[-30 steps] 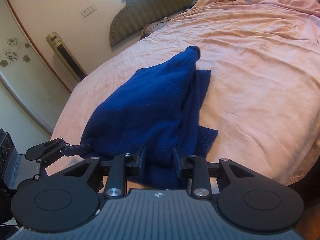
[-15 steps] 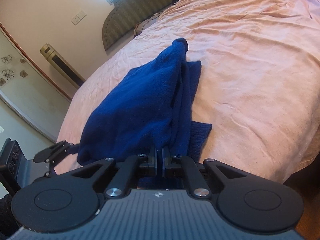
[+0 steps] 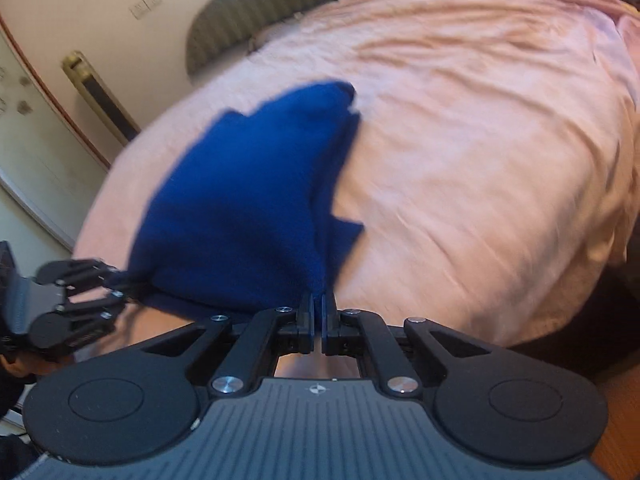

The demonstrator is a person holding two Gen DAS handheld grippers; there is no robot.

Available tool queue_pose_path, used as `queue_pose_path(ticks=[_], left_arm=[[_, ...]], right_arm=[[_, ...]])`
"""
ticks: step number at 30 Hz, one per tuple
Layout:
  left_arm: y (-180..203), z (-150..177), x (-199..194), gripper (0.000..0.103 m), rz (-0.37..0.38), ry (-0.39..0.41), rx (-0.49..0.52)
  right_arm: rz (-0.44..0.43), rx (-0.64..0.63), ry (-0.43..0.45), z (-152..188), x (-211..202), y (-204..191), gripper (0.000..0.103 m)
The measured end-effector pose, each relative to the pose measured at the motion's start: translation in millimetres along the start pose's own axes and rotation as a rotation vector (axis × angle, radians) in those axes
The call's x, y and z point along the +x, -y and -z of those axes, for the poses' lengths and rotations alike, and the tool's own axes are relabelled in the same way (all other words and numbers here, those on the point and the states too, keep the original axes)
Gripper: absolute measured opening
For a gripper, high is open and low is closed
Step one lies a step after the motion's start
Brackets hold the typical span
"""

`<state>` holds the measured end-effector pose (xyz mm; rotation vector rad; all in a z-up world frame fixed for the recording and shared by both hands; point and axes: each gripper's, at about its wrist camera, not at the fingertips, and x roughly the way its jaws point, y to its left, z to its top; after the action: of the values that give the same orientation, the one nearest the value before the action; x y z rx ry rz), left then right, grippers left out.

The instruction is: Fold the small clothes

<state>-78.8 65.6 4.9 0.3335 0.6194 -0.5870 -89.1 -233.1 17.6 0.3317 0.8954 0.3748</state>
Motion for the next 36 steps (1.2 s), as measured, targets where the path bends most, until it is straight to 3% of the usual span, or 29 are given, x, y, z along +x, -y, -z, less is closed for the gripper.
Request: queue_pose_path(ticks=[1, 3, 4, 5, 6, 7, 8, 9, 10, 13, 14, 16, 18, 21, 22, 23, 24, 28, 33, 36], left_arm=[[1, 1, -1, 0.014, 0.001, 0.010, 0.007], [-3, -3, -6, 0.018, 0.012, 0.003, -0.006], [-7, -4, -10, 0.020, 0.037, -0.002, -0.016], [-13, -5, -16, 0.030, 0.068, -0.008, -0.026], [-21, -7, -22, 0.043, 0.097, -0.010, -0.046], [-31, -7, -30, 0.053, 0.124, 0.001, -0.081], [-44, -8, -37, 0.075, 0.150, 0.025, -0.138], [-59, -9, -43, 0.087, 0.171, 0.060, -0.224], [-77, -9, -46, 0.089, 0.194, 0.104, -0.347], [-126, -4, -19, 0.089, 0.386, 0.143, -0.800], [-133, 0, -3, 0.089, 0.438, 0.136, -0.904], [-137, 0, 31, 0.089, 0.439, 0.065, -0.989], [-133, -5, 61, 0.087, 0.441, -0.010, -1.004], [-132, -19, 82, 0.087, 0.444, 0.004, -0.985], [-130, -24, 87, 0.084, 0.432, -0.007, -0.987], [-127, -27, 90, 0.060, 0.411, -0.018, -0.966], [-122, -29, 94, 0.034, 0.367, -0.041, -0.926], [-117, -30, 89, 0.026, 0.293, -0.038, -0.822], [-126, -39, 37, 0.025, 0.210, 0.013, -0.679], [-156, -31, 12, 0.025, 0.150, 0.023, -0.672]], right_arm=[[-0.002, 0.008, 0.011, 2, 2, 1, 0.006], [-0.010, 0.034, 0.036, 2, 0, 0, 0.022], [-0.011, 0.039, 0.042, 0, -3, 0, 0.036], [-0.031, 0.037, 0.045, -2, -8, 1, 0.056], [-0.053, 0.037, 0.065, -5, -15, 3, 0.063], [-0.081, 0.044, 0.105, -9, -23, 5, 0.068], [-0.118, 0.061, 0.146, -14, -30, 11, 0.068], [-0.158, 0.088, 0.171, -21, -33, 16, 0.068], [-0.193, 0.116, 0.184, -27, -32, 20, 0.069], [-0.262, 0.165, 0.167, -54, -3, 30, 0.071], [-0.252, 0.178, 0.150, -63, 10, 32, 0.071], [-0.222, 0.177, 0.112, -79, 36, 34, 0.072], [-0.209, 0.175, 0.073, -92, 60, 34, 0.072], [-0.201, 0.150, 0.011, -96, 87, 24, 0.070], [-0.209, 0.133, 0.024, -95, 89, 18, 0.052], [-0.218, 0.122, 0.001, -93, 93, 12, 0.026], [-0.221, 0.115, -0.011, -93, 96, 6, 0.026], [-0.187, 0.067, 0.036, -89, 85, -17, 0.024], [-0.295, 0.038, 0.084, -98, 79, -57, 0.024], [-0.345, 0.036, 0.066, -103, 97, -82, 0.024]])
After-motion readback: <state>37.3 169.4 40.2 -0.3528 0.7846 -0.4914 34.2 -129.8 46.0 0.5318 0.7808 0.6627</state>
